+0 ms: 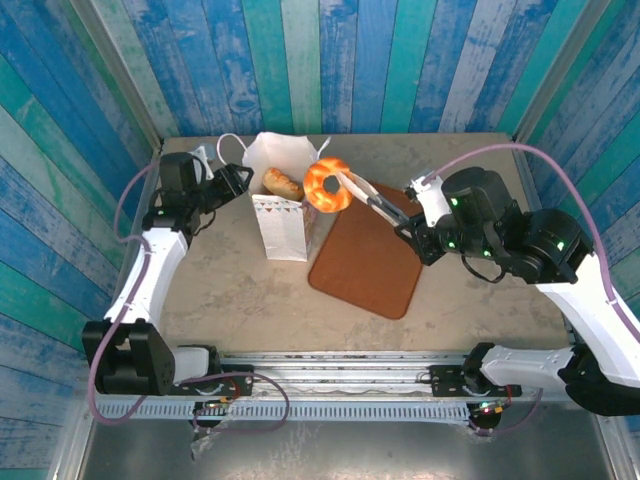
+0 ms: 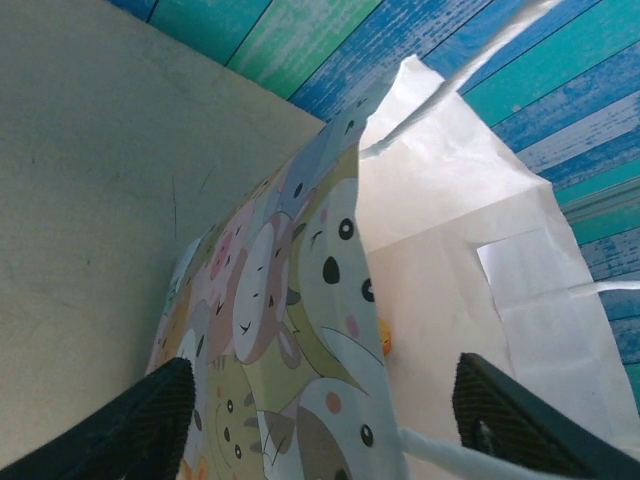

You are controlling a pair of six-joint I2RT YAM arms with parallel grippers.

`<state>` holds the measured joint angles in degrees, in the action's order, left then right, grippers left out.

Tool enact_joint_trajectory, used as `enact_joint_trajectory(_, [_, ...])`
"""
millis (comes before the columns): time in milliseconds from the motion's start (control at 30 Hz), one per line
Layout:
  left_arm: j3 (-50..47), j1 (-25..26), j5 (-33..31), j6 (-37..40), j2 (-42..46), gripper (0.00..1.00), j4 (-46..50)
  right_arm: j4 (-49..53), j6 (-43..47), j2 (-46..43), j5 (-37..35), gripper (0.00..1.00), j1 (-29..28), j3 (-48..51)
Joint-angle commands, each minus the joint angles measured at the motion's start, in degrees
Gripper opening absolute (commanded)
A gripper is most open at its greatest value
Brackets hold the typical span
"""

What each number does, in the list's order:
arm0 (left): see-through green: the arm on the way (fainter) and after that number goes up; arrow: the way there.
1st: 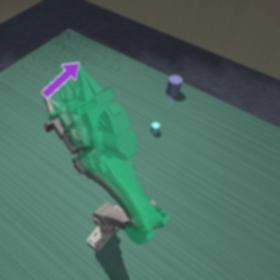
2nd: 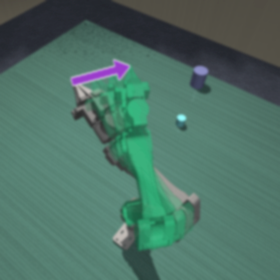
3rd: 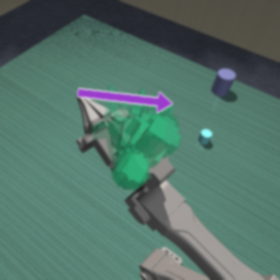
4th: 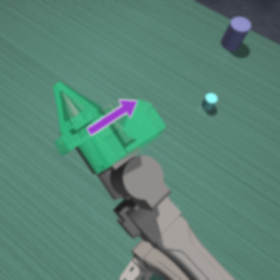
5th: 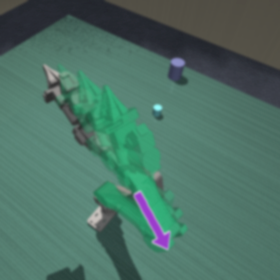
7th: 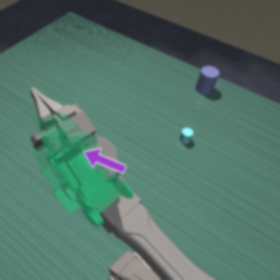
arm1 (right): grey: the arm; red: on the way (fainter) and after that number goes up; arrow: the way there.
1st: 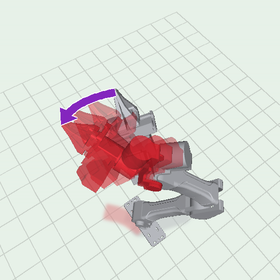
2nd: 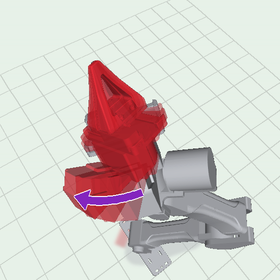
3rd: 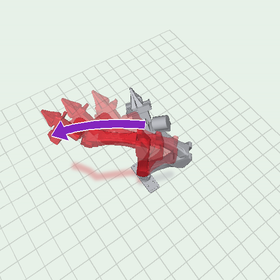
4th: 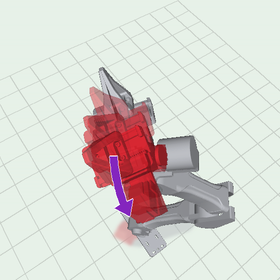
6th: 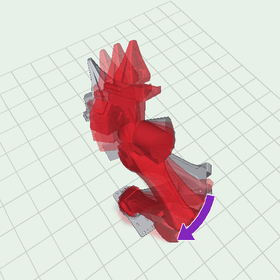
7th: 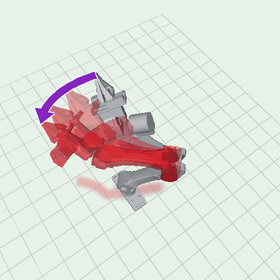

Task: Place the fake bread into the paper bag

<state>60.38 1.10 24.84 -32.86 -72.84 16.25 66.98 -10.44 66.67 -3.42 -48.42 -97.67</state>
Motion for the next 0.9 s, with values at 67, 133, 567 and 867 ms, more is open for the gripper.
enact_joint_trajectory(67, [2.02,-0.2,1.33,0.15,-2.21,0.64,-1.92,-5.33,0.43,3.96,0.77,0.24,-0.81,-5.99])
enact_joint_trajectory(133, [1.87,-0.22,1.33,0.04,-2.27,0.62,-1.91,-5.46,-0.3,6.08,0.09,0.24,-0.93,-8.19])
enact_joint_trajectory(567, [0.32,-0.22,0.94,-0.46,0.12,0.54,-2.63,-7.16,-0.65,21.37,-2.72,0.24,-3.15,-21.82])
enact_joint_trajectory(867, [-0.61,-0.22,1.18,-0.55,0.63,0.53,-2.94,-8.16,-1.93,28.13,-7.73,0.24,-3.17,-24.51])
